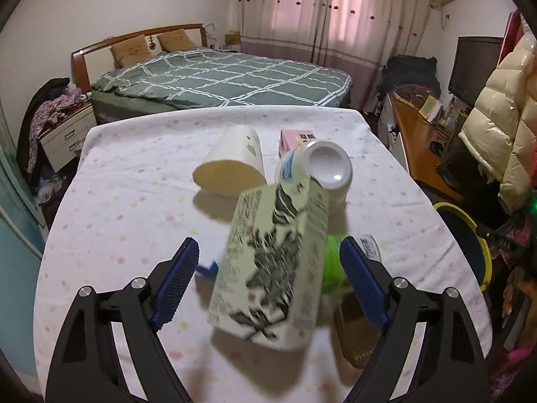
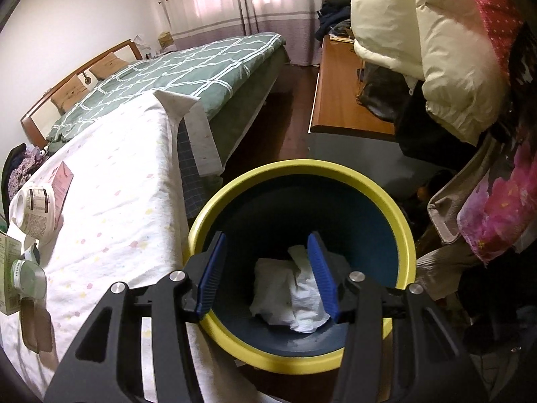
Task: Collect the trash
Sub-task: 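Grasp the flower-print tea box with the left tool and lift it, then carry the tea box over the bin and open the left tool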
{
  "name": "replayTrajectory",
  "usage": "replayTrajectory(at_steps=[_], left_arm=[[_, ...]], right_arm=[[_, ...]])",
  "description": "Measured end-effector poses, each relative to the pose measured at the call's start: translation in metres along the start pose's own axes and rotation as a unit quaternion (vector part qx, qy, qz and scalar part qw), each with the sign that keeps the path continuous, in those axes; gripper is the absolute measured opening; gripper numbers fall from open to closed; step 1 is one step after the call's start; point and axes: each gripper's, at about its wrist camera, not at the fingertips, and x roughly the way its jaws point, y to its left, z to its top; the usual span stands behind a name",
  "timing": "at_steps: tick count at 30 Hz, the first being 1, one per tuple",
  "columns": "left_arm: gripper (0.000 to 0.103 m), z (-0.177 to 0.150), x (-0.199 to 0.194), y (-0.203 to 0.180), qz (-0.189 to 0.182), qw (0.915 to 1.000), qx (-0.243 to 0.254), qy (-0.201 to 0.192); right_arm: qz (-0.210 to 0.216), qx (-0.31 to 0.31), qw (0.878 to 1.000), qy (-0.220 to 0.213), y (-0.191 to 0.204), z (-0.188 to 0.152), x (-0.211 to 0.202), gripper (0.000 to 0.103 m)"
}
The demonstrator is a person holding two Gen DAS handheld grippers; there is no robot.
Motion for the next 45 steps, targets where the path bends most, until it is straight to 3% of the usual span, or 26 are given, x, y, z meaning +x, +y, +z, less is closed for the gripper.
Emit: replayTrajectory(at_steps=[4,11,16,19,22,23,28,37,45], left_arm=[[0.085,0.011,0.012,0.009,0.008,0.9999,0.011,0.007],[0.089,0.027,0.039,0.016,-0.040,0.9983,0.019,0.038],[0.091,0.030,0.068,0.020,-0.089,0.9918,0.004,0.092],[0.091,0.029,0.075,0.024,-0.113,0.9884,-0.007,0.101],[0.077,0.029,0.078,0.026,-0.136,0.9854,-0.014,0.102],[0.077,0.029,0.078,0.027,-0.139,0.9847,-0.016,0.104],[0.076,0.029,0.065,0.022,-0.130,0.9879,-0.009,0.085],[0.076,0.037,-0.002,-0.006,-0.114,0.9930,0.024,0.018],[0.076,0.042,-0.015,-0.093,-0.149,0.9853,0.081,0.012]], right_arm=[[-0.001,-0.003,1.000,0.002,0.007,0.001,0.003,0.049],[0.004,-0.015,1.000,0.002,0.026,0.005,0.003,0.049],[0.006,-0.022,1.000,0.004,0.036,0.007,0.002,0.049],[0.006,-0.023,1.000,0.003,0.038,0.008,0.001,0.049],[0.009,-0.025,1.000,0.003,0.041,0.008,0.000,0.049],[0.010,-0.025,1.000,0.003,0.040,0.009,0.001,0.049],[0.019,-0.029,0.999,-0.001,0.043,0.008,-0.003,0.049],[0.025,-0.020,0.999,-0.027,0.031,0.007,-0.027,0.049],[0.016,-0.009,0.998,-0.053,0.000,0.000,-0.052,0.049]])
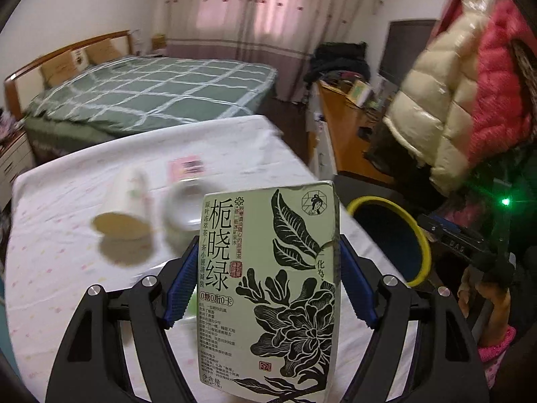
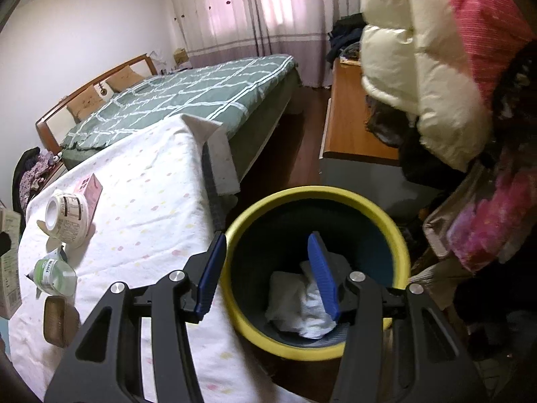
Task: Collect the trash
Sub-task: 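Carry the tea box over the bin and open the left tool, then reach the right tool to the green-lidded plastic jar and grasp it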
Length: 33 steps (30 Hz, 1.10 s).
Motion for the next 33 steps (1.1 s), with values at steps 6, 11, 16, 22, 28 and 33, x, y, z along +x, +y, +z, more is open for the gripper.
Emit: replayTrajectory(at_steps=[6,11,16,22,28,33], left_arm=[[0.076,0.011,0.048,-0.077,-0.043,0.9979,0.040,0.028],[0.076,0.017,0.090,-0.138,-0.065,0.9942,0.068,0.051],[0.076,0.024,0.127,-0.186,-0.070,0.9909,0.095,0.065],[0.079,0.030,0.163,-0.223,-0.065,0.9884,0.117,0.073],[0.089,0.031,0.147,-0.225,-0.048,0.9917,0.111,0.042],[0.092,0.031,0.078,-0.182,-0.027,0.9967,0.075,-0.016]], right_arm=[[-0.021,0.023,0.999,-0.011,-0.045,-0.008,-0.017,0.049],[-0.032,0.037,0.999,-0.014,-0.074,-0.015,-0.026,0.049],[-0.039,0.053,0.998,-0.019,-0.098,-0.019,-0.033,0.049],[-0.046,0.066,0.996,-0.024,-0.115,-0.019,-0.038,0.052],[-0.044,0.065,0.997,-0.022,-0.114,-0.020,-0.037,0.053],[-0.025,0.050,0.998,-0.013,-0.093,-0.020,-0.030,0.053]])
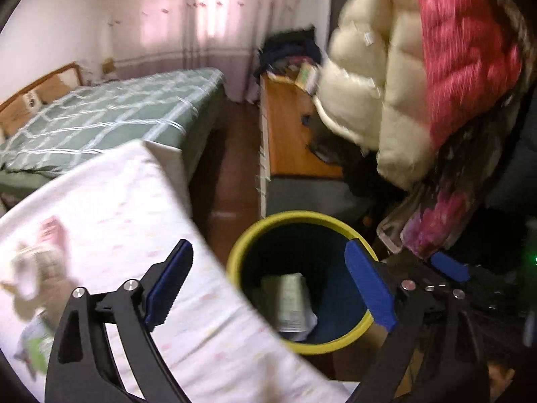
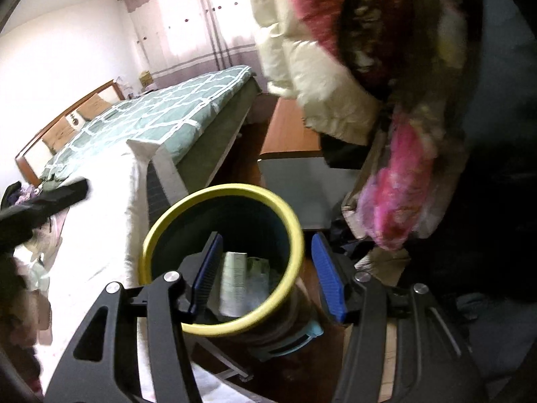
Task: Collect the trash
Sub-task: 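Reach the right tool to the green-lidded plastic jar and grasp it, then carry the green-lidded jar over the bin and open the right tool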
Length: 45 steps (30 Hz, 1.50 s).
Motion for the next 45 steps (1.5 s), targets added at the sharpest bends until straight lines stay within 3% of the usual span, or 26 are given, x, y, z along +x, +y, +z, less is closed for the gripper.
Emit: replayTrajectory(at_steps=[5,8,12,15,19,23,27,31,42,44,45], left_arm=[[0.093,-0.021,-0.084,0.060,0.063,0.9951,-0.047,-0.060],[0.095,-0.042,-0.123,0.095,0.117,0.9871,-0.073,-0.082],[0.095,-0.078,-0.172,0.142,0.198,0.9685,-0.116,-0.097],[0.095,-0.103,-0.199,0.173,0.235,0.9553,-0.150,-0.098],[0.095,-0.135,-0.231,0.212,0.269,0.9392,-0.189,-0.098],[0.095,-0.157,-0.246,0.233,0.286,0.9291,-0.212,-0.099],[0.095,-0.169,-0.249,0.243,0.284,0.9275,-0.222,-0.100],[0.095,-0.175,-0.248,0.246,0.280,0.9290,-0.221,-0.098],[0.095,-0.189,-0.242,0.257,0.259,0.9342,-0.229,-0.089],[0.095,-0.191,-0.241,0.259,0.256,0.9348,-0.230,-0.088],[0.095,-0.191,-0.241,0.259,0.255,0.9350,-0.230,-0.087]], right_arm=[[0.037,-0.034,0.999,0.015,0.043,-0.007,0.010,0.053],[0.061,-0.058,0.996,0.024,0.073,-0.013,0.012,0.053],[0.103,-0.096,0.989,0.036,0.124,-0.025,0.013,0.053],[0.138,-0.123,0.982,0.046,0.164,-0.034,0.014,0.053],[0.176,-0.157,0.970,0.053,0.216,-0.046,0.010,0.053],[0.207,-0.182,0.959,0.059,0.268,-0.057,0.007,0.053],[0.224,-0.188,0.954,0.064,0.307,-0.064,0.008,0.064],[0.210,-0.192,0.957,0.064,0.339,-0.074,0.017,0.080],[0.164,-0.205,0.961,0.091,0.378,-0.087,0.040,0.082],[0.163,-0.201,0.962,0.091,0.377,-0.086,0.043,0.071],[0.163,-0.201,0.961,0.092,0.378,-0.086,0.045,0.071]])
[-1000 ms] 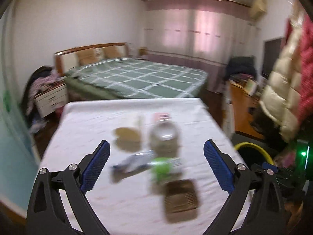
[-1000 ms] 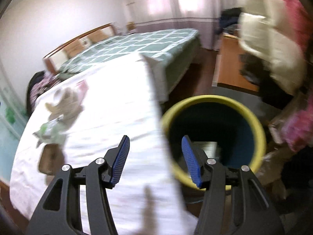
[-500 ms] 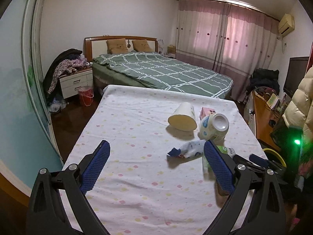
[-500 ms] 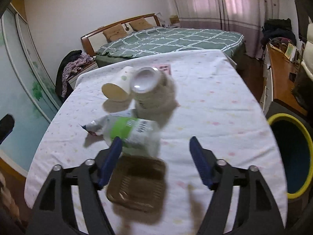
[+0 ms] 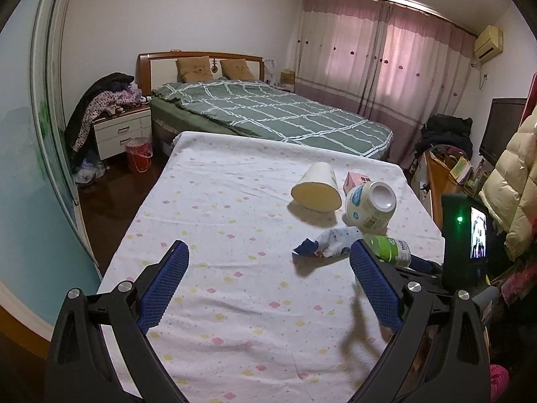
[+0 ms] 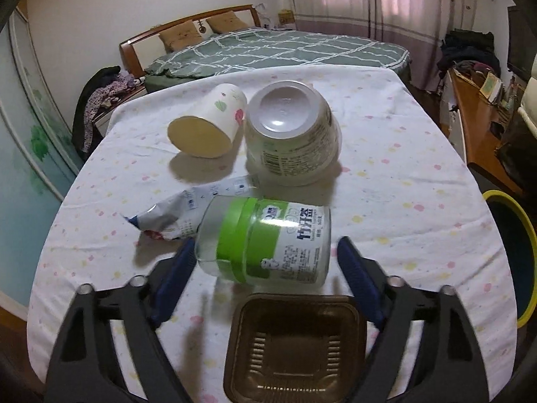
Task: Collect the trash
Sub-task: 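Carry the green-lidded jar over the bin and open the right tool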
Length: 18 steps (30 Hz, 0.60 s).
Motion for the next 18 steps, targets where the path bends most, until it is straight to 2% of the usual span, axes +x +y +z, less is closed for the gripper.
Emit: replayTrajectory(at_steps=[5,12,18], left_arm=[[0.095,-0.002,0.004,-0.003,-0.004,1.0000,-0.002,0.007],[0.095,-0.003,0.007,-0.017,-0.012,0.9998,0.012,0.014],[0.095,-0.007,0.016,-0.035,-0.025,0.9990,0.027,0.026]], right_arm=[[0.007,0.002,1.000,-0.010,-0.001,0.001,-0.005,0.070],[0.015,0.017,0.999,-0.041,-0.022,0.005,-0.034,0.070],[-0.018,0.049,0.996,-0.073,-0.063,0.001,-0.062,0.070]])
